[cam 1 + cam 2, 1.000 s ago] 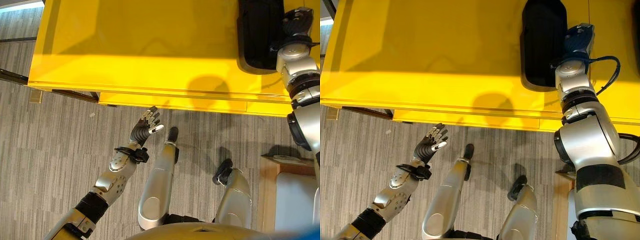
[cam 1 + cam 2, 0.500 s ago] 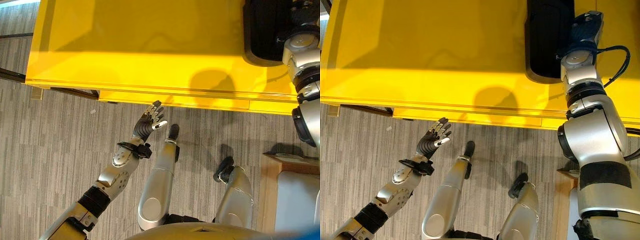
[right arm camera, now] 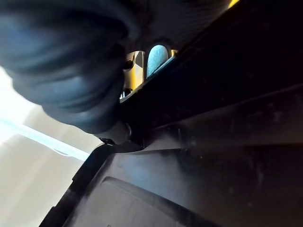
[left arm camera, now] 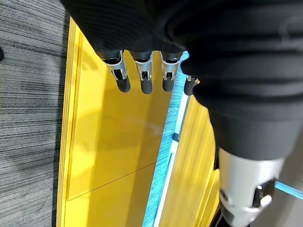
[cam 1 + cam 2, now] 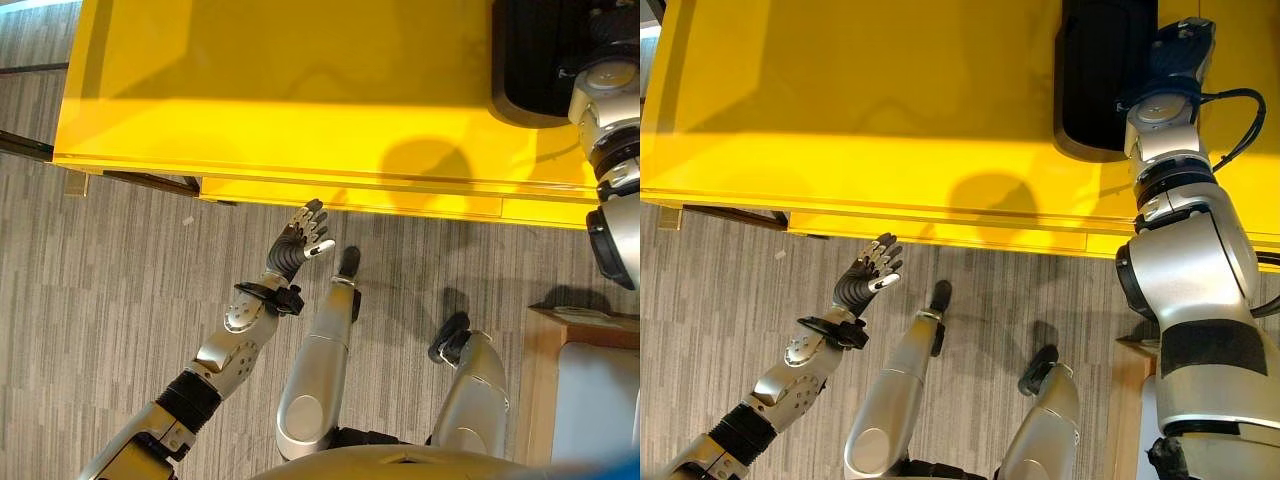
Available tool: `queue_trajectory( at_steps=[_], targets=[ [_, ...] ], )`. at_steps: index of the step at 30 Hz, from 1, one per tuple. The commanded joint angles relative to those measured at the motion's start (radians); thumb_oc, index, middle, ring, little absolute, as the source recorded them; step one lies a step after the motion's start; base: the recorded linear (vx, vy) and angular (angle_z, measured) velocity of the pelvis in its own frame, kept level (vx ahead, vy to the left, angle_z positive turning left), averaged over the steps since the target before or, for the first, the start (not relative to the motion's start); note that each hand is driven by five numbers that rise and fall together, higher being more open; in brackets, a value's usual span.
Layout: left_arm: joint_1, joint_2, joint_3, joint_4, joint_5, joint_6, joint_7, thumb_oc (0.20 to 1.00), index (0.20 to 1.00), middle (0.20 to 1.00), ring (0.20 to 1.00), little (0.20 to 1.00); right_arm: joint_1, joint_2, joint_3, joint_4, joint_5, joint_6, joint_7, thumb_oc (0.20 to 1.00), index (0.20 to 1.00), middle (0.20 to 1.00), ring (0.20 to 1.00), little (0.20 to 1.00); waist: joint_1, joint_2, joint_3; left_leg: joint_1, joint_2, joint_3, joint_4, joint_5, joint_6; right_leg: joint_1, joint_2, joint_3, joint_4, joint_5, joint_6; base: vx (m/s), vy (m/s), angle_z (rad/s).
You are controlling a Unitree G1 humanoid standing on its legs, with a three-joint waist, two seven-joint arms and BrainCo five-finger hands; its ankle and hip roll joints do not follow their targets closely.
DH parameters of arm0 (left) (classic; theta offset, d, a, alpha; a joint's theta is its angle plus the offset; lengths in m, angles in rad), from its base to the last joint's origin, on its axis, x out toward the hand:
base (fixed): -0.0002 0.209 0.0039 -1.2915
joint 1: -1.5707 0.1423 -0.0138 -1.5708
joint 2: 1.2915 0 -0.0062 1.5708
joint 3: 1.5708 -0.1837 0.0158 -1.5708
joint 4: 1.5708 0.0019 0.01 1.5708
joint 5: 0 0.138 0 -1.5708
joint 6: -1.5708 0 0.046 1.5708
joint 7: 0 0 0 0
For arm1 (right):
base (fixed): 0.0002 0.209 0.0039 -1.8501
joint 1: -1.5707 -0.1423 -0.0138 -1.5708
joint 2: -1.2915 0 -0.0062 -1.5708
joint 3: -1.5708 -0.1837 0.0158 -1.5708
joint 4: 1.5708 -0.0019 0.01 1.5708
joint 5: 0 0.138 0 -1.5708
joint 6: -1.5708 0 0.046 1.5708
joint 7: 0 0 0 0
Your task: Move parts from the plastic box to the shelf.
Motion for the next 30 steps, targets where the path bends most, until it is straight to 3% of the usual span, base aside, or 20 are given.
queue_trajectory(
  at_steps=[1, 13, 19, 30],
  targets=[
    [-0.026, 0.049, -0.001, -0.088, -0.014, -0.067, -0.002, 1.0, 1.0, 1.0, 1.0, 1.0, -0.132, -0.044, 0.061, -0.022, -0.009, -0.049, -0.025, 1.0, 1.0, 1.0, 1.0, 1.0, 0.022, 0.006, -0.018, -0.01, 0.013, 0.08, 0.099, -0.142, 0.05, -0.012, 0.053, 0.013, 0.018, 0.006, -0.038, 0.0, 0.0, 0.0],
    [-0.018, 0.048, 0.021, -0.079, -0.018, -0.079, 0.009, 1.0, 1.0, 1.0, 1.0, 1.0, -0.149, -0.013, 0.077, -0.146, -0.028, -0.089, -0.075, 1.0, 1.0, 1.0, 1.0, 1.0, 0.003, -0.01, -0.019, -0.003, 0.021, 0.088, 0.096, -0.143, 0.048, -0.011, 0.062, 0.022, 0.012, 0.01, -0.041, 0.0, 0.0, 0.0],
    [-0.005, 0.056, 0.037, -0.078, -0.017, -0.08, 0.014, 1.0, 1.0, 1.0, 1.0, 1.0, -0.158, 0.008, 0.085, -0.298, -0.084, -0.11, -0.128, 1.0, 1.0, 1.0, 1.0, 1.0, -0.015, -0.021, -0.015, 0.001, 0.026, 0.092, 0.101, -0.145, 0.046, -0.015, 0.065, 0.035, 0.018, 0.009, -0.045, 0.0, 0.003, -0.02],
    [0.009, 0.065, 0.058, -0.079, -0.016, -0.083, 0.017, 1.0, 1.0, 1.0, 1.0, 1.0, -0.123, 0.03, 0.049, -0.518, -0.23, -0.086, -0.192, 1.0, 1.0, 1.0, 1.0, 1.0, -0.035, -0.033, -0.016, 0.019, 0.037, 0.098, 0.103, -0.149, 0.043, 0.001, 0.071, 0.037, 0.013, 0.011, -0.048, -0.01, 0.001, -0.03]
  ],
)
